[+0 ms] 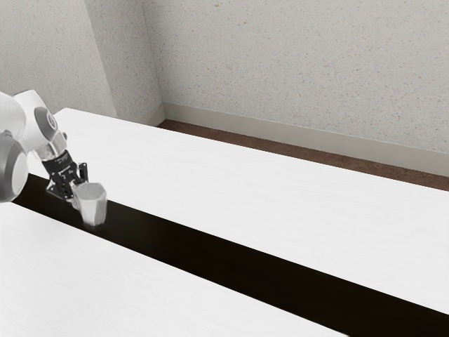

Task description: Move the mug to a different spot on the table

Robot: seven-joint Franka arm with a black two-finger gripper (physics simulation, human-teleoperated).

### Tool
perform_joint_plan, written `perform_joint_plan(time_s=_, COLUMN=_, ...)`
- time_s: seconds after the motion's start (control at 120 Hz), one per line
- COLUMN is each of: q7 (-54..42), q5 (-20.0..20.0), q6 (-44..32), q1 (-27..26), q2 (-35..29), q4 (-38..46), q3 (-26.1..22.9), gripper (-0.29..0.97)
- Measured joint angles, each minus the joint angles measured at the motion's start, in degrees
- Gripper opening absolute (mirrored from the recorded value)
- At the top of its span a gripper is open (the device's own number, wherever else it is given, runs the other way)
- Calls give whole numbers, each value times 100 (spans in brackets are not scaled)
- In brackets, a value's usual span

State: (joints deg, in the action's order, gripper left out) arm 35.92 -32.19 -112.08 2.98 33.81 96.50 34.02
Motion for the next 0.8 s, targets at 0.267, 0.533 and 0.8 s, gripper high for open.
perform_joint_plan(time_s=0.267, q7=-69, q5=198, q6=91, q1=-55, q2=-381, q4=-159, q3=-178, gripper=-1)
perform_joint_plan(time_s=0.533, q7=-147, q5=310, q6=204, q1=-345, q2=-656, q4=22, q3=-356, gripper=-3)
perform_joint_plan(time_s=0.8, q7=-215, q5=230, q6=117, q1=-505, q2=-576, q4=33, q3=-626, gripper=-10)
